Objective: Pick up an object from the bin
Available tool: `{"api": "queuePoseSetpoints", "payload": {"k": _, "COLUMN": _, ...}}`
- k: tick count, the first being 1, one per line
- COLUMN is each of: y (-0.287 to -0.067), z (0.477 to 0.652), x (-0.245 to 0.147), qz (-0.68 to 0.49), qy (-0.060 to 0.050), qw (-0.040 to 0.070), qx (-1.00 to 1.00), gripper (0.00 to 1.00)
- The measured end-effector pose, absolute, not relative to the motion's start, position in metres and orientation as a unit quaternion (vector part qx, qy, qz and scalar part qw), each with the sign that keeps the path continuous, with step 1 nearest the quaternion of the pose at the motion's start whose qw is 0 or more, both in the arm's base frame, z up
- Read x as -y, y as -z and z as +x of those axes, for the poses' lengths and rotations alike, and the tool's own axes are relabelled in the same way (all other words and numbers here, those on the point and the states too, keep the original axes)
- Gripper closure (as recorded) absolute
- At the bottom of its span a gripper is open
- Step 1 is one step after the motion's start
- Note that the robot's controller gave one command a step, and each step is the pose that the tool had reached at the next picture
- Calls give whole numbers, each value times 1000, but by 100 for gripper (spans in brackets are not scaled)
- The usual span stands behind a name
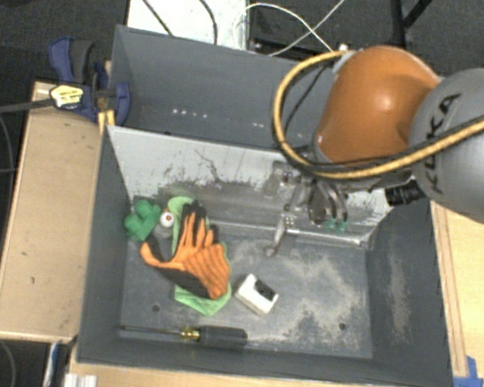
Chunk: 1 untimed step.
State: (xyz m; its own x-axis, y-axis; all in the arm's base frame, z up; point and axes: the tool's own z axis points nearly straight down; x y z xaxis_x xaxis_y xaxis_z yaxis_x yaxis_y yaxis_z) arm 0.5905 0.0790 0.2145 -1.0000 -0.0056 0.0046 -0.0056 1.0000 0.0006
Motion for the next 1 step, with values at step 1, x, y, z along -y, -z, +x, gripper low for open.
{"api": "queuePoseSetpoints", "payload": {"k": 1, "y": -220, "z": 592, "x": -79, "qz": 1, "qy": 1, "qw": -2, "qx": 1000, "gripper": 0}}
